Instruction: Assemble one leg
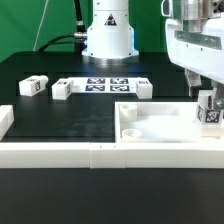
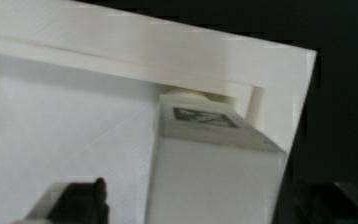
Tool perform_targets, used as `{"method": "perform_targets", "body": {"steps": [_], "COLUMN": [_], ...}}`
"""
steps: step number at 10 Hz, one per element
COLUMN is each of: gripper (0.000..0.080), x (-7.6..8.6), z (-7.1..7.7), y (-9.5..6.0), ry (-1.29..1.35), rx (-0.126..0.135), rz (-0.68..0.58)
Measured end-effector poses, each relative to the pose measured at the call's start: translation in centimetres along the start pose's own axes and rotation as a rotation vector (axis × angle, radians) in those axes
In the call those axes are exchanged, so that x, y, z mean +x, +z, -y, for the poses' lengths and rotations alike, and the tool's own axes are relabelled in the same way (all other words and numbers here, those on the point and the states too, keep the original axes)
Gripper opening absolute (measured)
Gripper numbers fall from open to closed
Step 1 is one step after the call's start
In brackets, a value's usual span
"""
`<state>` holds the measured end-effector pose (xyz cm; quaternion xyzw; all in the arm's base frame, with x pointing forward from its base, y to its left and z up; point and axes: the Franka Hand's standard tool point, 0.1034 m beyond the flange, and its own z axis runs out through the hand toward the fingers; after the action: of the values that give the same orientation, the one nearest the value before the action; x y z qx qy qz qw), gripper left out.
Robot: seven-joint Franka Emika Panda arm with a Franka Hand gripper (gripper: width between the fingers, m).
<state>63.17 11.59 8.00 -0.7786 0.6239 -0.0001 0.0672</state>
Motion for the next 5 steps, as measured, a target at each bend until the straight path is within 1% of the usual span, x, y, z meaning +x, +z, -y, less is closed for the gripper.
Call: {"method": "perform_targets", "body": {"steps": [1,2,5], "gripper": [0.0587,0.0637,0.0649], "x": [-0.17,-0.34,-0.52], "z": [0.01,0.02,0.02], "y": [0.02,0.03,0.06], "ry": [-0.138,-0.232,-0.579], "rx": [-0.001,-0.001,-0.003], "rz": [-0.001,-0.001,-0.003]}}
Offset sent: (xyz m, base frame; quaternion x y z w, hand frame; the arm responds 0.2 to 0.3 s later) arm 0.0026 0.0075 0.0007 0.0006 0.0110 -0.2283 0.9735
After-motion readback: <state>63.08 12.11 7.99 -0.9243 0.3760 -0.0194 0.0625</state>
